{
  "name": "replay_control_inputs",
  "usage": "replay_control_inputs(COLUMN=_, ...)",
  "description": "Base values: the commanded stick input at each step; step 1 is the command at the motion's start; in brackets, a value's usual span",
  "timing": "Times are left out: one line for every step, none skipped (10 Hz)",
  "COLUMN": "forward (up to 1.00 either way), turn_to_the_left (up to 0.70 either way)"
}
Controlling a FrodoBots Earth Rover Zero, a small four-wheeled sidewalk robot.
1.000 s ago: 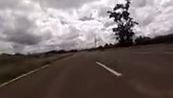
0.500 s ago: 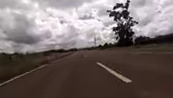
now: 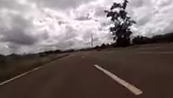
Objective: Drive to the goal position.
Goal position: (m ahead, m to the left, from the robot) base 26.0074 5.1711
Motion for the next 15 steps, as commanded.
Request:
replay_control_inputs(forward=1.0, turn_to_the_left=-0.36)
replay_control_inputs(forward=1.0, turn_to_the_left=-0.29)
replay_control_inputs(forward=1.0, turn_to_the_left=-0.22)
replay_control_inputs(forward=1.0, turn_to_the_left=-0.11)
replay_control_inputs(forward=1.0, turn_to_the_left=-0.01)
replay_control_inputs(forward=1.0, turn_to_the_left=0.0)
replay_control_inputs(forward=1.0, turn_to_the_left=0.0)
replay_control_inputs(forward=1.0, turn_to_the_left=0.0)
replay_control_inputs(forward=1.0, turn_to_the_left=0.0)
replay_control_inputs(forward=1.0, turn_to_the_left=0.0)
replay_control_inputs(forward=1.0, turn_to_the_left=0.0)
replay_control_inputs(forward=1.0, turn_to_the_left=0.0)
replay_control_inputs(forward=1.0, turn_to_the_left=0.0)
replay_control_inputs(forward=1.0, turn_to_the_left=0.0)
replay_control_inputs(forward=1.0, turn_to_the_left=0.0)
